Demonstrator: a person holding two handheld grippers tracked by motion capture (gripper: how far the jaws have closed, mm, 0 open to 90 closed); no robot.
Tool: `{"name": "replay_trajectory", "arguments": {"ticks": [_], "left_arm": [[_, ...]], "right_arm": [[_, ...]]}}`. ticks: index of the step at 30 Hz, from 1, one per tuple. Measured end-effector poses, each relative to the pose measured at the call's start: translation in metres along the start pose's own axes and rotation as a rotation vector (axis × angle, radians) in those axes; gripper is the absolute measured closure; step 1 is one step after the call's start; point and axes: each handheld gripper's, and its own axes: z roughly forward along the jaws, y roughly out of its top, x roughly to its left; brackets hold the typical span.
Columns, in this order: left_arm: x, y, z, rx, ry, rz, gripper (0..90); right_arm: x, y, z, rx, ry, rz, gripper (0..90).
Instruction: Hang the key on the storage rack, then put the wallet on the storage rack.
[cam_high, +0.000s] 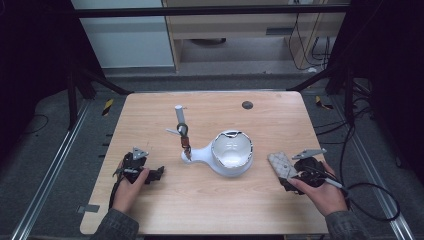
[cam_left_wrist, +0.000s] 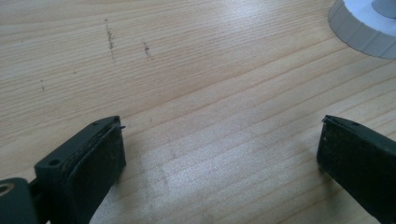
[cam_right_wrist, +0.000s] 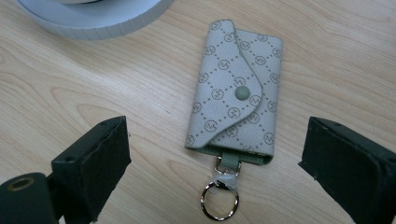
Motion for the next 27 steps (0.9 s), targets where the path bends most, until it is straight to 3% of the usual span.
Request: {"name": "replay_trajectory", "arguments": {"ticks": [15,17,23,25,27], "left_arm": [[-0.002,-0.001,-0.001,0.001,0.000,0.000,0.2],[-0.002,-0.001,-0.001,0.001,0.000,0.000,0.0],[-0.002,-0.001,-0.001,0.003,0.000,0.000,0.0],[-0.002,-0.001,-0.001,0.003,0.001,0.000,0.0],[-0.002,-0.001,-0.001,0.003,0.000,-0.001,0.0]], "right_arm": [[-0.007,0.000,0.016,0.086,0.015,0.055,9.1],[-0.010,0.002,0.022,0.128,0.028,0.070,10.2],[-0.010,0.008,0.031,0.166,0.034,0.066,10.2],[-0.009,0.012,0.036,0.208,0.005,0.082,10.4],[-0.009,0.013,0.037,0.214,0.002,0.083,10.8]]}}
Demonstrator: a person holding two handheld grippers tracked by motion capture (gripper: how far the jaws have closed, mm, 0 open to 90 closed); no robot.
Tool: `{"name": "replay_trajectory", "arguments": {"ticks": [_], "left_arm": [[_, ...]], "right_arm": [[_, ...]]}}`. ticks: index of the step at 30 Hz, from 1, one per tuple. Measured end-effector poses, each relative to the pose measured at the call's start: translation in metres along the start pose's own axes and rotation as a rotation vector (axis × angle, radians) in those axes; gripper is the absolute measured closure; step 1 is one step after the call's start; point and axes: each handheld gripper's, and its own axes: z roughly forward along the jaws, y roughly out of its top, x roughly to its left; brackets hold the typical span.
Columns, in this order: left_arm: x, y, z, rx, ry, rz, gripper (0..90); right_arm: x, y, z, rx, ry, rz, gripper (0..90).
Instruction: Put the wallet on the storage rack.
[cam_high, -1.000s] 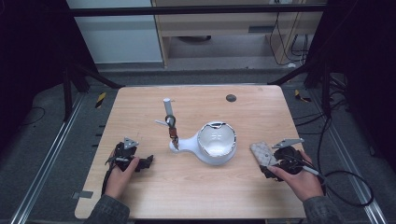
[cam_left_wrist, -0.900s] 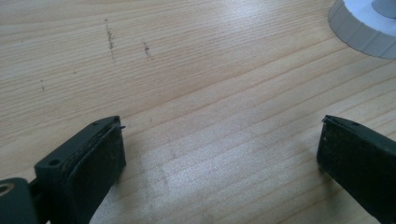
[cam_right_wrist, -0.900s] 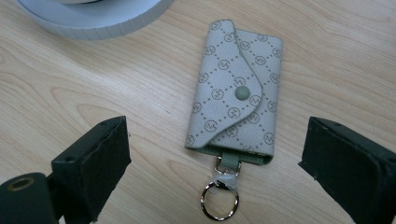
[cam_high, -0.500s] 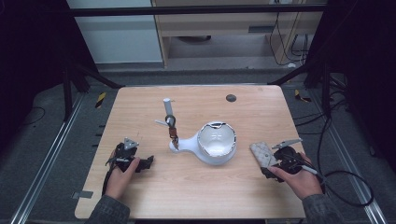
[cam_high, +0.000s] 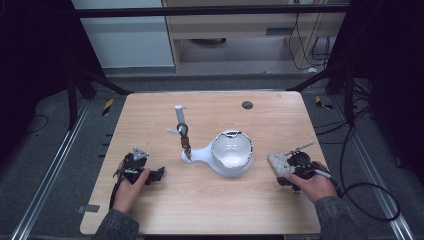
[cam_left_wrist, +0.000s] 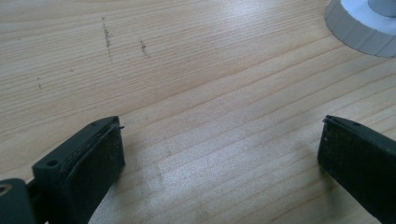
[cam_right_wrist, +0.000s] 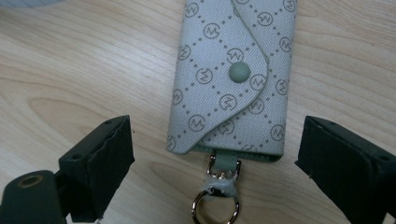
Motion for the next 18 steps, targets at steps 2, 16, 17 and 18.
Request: {"name": "replay_trajectory", "arguments": {"ticks": [2,16,17,18], "left_arm": [[0.000,0.000,0.000,0.000,-0.001,0.000,0.0],[0.000,0.000,0.000,-0.002,-0.002,0.000,0.0],[0.000,0.000,0.000,-0.002,-0.002,-0.001,0.0],[0.000,0.000,0.000,-0.003,-0.002,-0.001,0.0]], "right_arm": [[-0.002,0.004,0.004,0.013,-0.008,0.013,12.5],[-0.005,0.015,0.015,0.065,-0.009,0.035,19.9],[-0.005,0.015,0.016,0.069,-0.011,0.038,21.2],[-0.005,0.015,0.016,0.071,-0.011,0.037,21.5]]}}
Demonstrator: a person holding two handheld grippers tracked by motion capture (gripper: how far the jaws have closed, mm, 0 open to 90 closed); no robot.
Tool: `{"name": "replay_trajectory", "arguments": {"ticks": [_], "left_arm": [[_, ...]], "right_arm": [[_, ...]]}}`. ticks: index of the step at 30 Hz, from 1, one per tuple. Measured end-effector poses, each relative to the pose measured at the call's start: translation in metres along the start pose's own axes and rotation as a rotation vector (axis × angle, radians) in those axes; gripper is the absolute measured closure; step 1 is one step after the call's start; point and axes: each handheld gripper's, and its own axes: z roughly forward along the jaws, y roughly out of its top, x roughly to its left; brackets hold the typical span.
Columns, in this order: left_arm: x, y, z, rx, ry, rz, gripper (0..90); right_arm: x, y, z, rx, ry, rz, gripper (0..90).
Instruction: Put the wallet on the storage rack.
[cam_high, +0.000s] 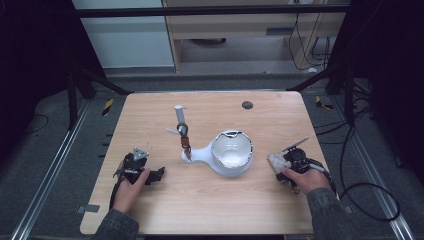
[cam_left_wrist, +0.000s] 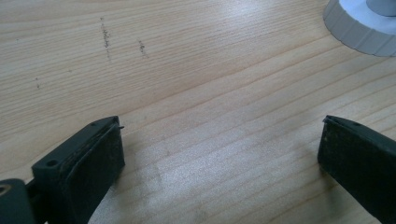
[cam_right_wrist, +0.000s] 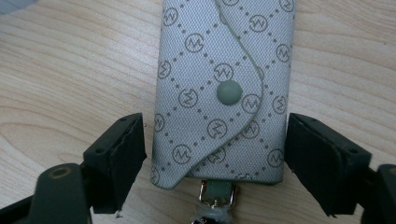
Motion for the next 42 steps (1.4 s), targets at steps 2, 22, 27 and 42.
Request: {"name": "replay_trajectory", "arguments": {"ticks": [2,22,27,42], "left_arm": [[0.000,0.000,0.000,0.000,0.000,0.001,0.0],[0.000,0.000,0.000,0.001,-0.003,0.006,0.0],[0.000,0.000,0.000,0.001,-0.003,0.006,0.0],[0.000,0.000,0.000,0.001,-0.003,0.006,0.0]], "right_arm": [[0.000,0.000,0.000,0.001,-0.001,-0.002,22.2],[0.002,0.003,-0.002,0.016,-0.036,-0.073,30.1],[0.004,0.003,-0.011,0.000,-0.038,-0.115,30.4],[0.017,0.003,-0.057,-0.056,-0.089,-0.293,30.8]]}}
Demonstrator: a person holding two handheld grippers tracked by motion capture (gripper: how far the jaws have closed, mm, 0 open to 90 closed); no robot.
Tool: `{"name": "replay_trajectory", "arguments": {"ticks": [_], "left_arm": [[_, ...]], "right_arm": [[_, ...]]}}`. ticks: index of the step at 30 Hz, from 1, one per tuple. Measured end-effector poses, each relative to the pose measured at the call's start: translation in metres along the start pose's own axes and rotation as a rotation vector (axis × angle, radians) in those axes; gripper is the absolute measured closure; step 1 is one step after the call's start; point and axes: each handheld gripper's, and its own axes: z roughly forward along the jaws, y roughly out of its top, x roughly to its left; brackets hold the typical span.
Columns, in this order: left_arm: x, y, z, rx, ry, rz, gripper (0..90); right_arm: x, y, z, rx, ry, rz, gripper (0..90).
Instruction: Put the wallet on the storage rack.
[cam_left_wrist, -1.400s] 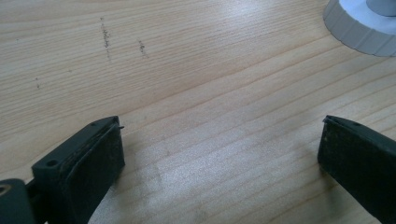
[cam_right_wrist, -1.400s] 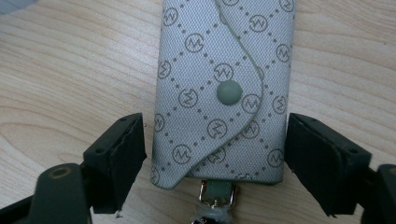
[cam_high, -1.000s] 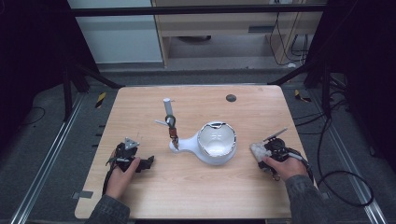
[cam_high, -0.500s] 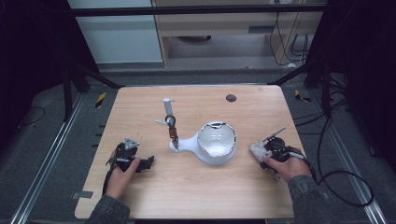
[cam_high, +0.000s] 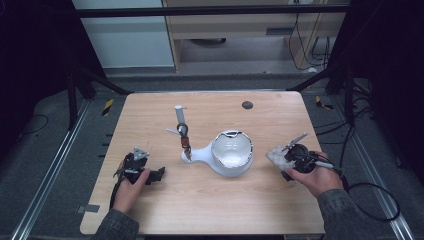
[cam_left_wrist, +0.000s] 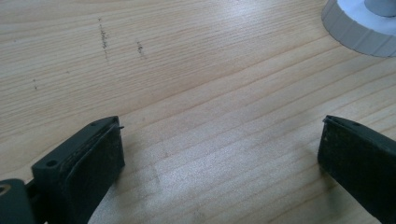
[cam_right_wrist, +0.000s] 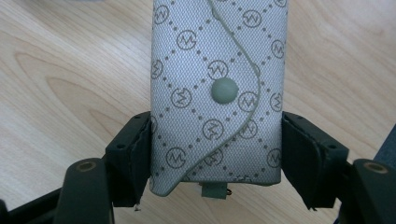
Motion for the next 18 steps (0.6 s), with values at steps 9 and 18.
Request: {"name": "replay_trajectory", "arguments": {"ticks": [9,18], "left_arm": [[0.000,0.000,0.000,0.000,0.000,0.000,0.0],[0.000,0.000,0.000,0.000,-0.001,0.000,0.0]], "right_arm": [[0.010,0.006,-0.017,-0.024,-0.020,-0.076,30.8],[0.021,0.017,-0.032,-0.043,-0.036,-0.141,30.8]]}}
